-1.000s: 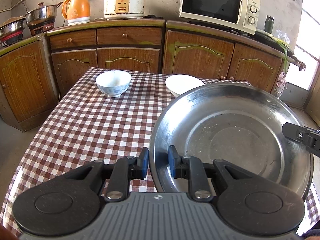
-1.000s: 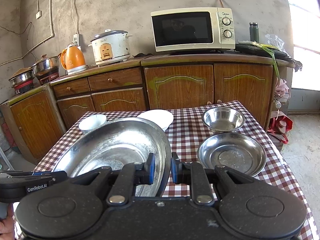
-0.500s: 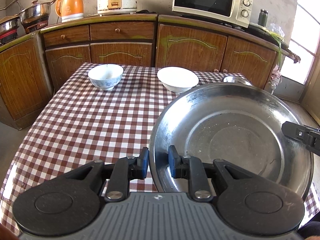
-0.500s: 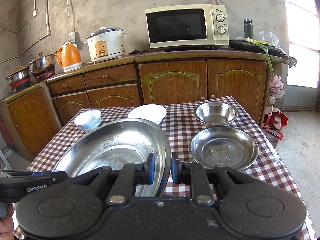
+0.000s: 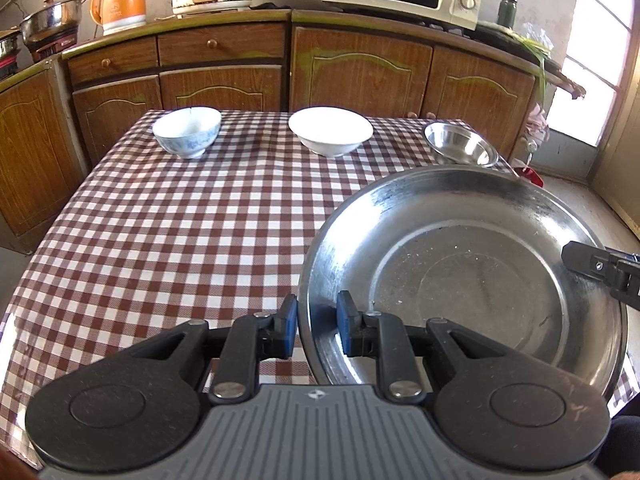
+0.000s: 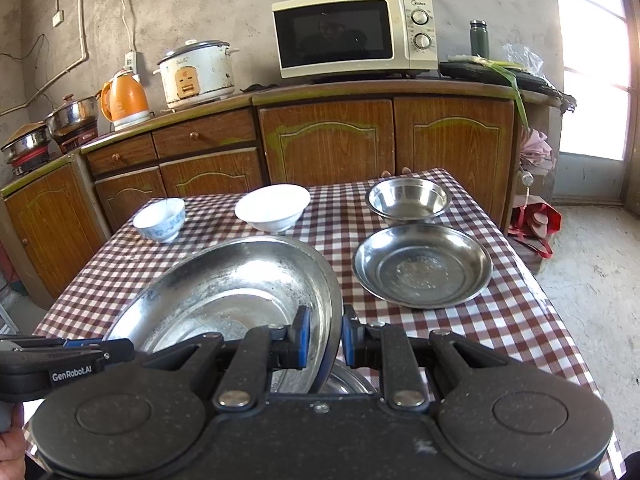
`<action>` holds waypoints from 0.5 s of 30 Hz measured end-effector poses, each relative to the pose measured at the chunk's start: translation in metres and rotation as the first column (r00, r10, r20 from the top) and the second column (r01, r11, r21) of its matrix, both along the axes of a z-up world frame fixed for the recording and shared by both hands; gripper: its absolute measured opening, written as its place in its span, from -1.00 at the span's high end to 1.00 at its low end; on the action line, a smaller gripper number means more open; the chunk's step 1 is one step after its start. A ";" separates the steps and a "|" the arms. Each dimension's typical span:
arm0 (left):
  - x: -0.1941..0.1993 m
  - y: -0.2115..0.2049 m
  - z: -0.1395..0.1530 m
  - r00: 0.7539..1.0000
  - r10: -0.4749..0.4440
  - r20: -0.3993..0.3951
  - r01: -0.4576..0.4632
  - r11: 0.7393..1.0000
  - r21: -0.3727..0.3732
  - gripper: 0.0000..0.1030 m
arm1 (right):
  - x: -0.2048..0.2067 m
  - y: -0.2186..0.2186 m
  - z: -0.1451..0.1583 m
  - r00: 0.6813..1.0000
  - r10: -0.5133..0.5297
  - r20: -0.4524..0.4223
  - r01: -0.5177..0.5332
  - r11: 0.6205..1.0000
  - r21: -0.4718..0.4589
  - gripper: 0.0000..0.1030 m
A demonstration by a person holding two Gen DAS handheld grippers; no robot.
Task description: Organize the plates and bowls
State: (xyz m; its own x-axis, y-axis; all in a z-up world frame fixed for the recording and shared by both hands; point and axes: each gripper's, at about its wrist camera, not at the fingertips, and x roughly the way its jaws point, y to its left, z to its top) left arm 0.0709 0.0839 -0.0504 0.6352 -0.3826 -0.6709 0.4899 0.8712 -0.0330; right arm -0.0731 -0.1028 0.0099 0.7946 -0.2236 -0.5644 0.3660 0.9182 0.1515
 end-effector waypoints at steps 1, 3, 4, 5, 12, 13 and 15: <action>-0.001 -0.001 -0.001 1.000 -0.005 0.000 0.005 1.000 0.003 0.58 | -0.002 -0.001 -0.002 1.000 -0.002 -0.005 0.002 1.000 -0.001 0.57; -0.002 -0.002 -0.003 1.000 -0.012 0.000 0.012 1.000 0.015 0.59 | -0.005 -0.002 -0.007 1.000 -0.008 -0.018 0.008 1.000 -0.002 0.57; -0.002 -0.003 -0.005 1.000 -0.016 -0.002 0.016 1.000 0.019 0.58 | -0.006 -0.002 -0.009 1.000 -0.011 -0.024 0.011 1.000 0.000 0.57; -0.003 -0.004 -0.007 1.000 -0.020 -0.005 0.020 1.000 0.023 0.58 | -0.008 -0.003 -0.012 0.999 -0.014 -0.030 0.014 1.000 0.001 0.57; -0.005 -0.009 -0.018 0.999 -0.042 -0.019 0.043 0.998 0.050 0.58 | -0.015 -0.007 -0.029 0.997 -0.033 -0.068 0.033 0.999 0.010 0.57; -0.005 -0.010 -0.019 0.999 -0.046 -0.022 0.047 0.997 0.054 0.58 | -0.016 -0.007 -0.031 0.997 -0.034 -0.075 0.035 0.999 0.009 0.57; -0.006 -0.011 -0.022 0.998 -0.051 -0.036 0.053 0.997 0.064 0.58 | -0.018 -0.008 -0.037 0.995 -0.039 -0.090 0.040 0.999 0.014 0.57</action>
State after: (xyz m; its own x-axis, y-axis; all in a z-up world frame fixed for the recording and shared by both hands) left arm 0.0650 0.0726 -0.0720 0.5920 -0.3695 -0.7163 0.5340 0.8454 0.0052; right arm -0.0911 -0.1108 -0.0268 0.7316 -0.2445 -0.6363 0.4148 0.9004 0.1310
